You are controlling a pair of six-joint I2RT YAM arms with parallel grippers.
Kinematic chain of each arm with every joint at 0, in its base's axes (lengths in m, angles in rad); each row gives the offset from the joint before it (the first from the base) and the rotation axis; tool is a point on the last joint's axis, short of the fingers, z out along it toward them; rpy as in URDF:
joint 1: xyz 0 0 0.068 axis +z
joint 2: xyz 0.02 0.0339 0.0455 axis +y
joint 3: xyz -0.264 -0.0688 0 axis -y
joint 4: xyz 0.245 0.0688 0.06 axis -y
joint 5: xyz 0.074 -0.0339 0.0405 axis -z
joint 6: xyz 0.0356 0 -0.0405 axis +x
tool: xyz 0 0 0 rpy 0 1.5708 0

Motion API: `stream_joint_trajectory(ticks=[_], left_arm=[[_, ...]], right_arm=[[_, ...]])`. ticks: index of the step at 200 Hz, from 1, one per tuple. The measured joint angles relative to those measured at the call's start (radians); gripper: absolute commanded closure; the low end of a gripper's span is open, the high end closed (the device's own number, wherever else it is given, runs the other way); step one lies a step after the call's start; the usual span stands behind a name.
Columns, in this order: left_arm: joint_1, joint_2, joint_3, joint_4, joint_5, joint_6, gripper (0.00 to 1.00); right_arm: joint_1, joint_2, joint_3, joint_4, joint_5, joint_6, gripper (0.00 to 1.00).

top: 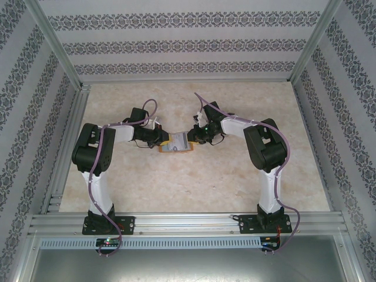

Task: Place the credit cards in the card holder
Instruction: Insert the credit card into the card slot.

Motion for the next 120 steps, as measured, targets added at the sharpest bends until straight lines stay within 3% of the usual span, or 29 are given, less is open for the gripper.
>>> stream_joint_trajectory(ticks=[120], left_arm=[[0.0, 0.018, 0.005, 0.056, -0.001, -0.051, 1.0]], right_arm=[[0.0, 0.014, 0.021, -0.018, 0.0, 0.0, 0.8]])
